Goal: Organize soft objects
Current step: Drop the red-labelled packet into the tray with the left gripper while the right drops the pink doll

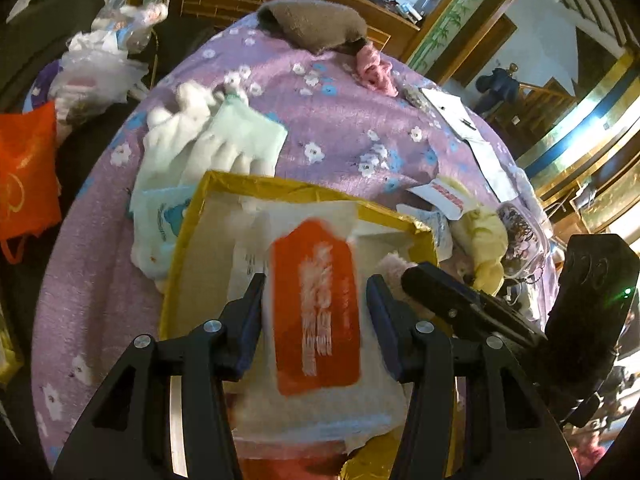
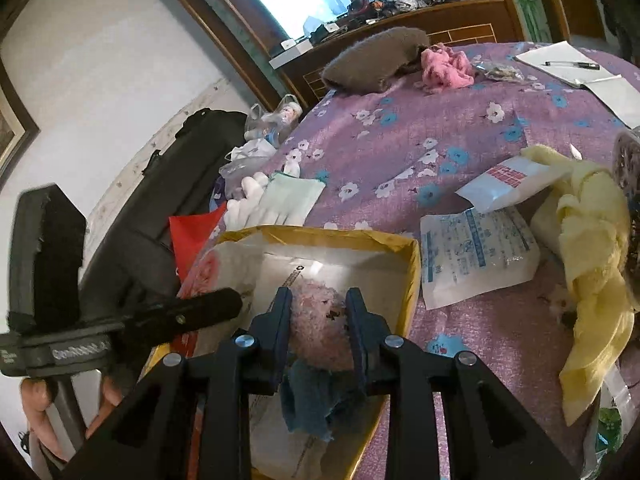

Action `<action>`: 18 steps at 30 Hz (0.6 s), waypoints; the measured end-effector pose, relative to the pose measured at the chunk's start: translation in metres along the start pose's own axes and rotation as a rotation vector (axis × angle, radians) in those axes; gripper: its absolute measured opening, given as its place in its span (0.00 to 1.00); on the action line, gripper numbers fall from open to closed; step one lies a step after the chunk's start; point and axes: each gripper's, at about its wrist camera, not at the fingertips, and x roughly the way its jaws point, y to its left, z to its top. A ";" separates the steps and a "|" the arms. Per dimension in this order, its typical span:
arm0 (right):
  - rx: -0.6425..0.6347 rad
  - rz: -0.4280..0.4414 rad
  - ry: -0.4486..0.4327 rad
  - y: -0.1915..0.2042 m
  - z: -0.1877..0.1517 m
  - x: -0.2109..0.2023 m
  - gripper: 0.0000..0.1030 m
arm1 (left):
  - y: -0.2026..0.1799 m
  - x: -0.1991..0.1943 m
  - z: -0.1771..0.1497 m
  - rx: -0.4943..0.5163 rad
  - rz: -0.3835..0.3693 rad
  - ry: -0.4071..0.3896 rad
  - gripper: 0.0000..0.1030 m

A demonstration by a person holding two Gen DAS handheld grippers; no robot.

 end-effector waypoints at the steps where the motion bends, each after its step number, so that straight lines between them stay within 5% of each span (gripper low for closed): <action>1: 0.012 0.004 -0.003 -0.001 0.000 -0.001 0.29 | 0.003 0.003 0.000 -0.018 -0.017 0.011 0.50; 7: 0.083 0.085 -0.054 -0.010 0.002 -0.014 0.49 | 0.011 -0.005 0.002 -0.124 -0.150 0.029 0.49; 18: 0.020 0.132 -0.117 0.000 0.006 -0.038 0.55 | -0.002 -0.052 -0.037 -0.149 -0.060 -0.126 0.51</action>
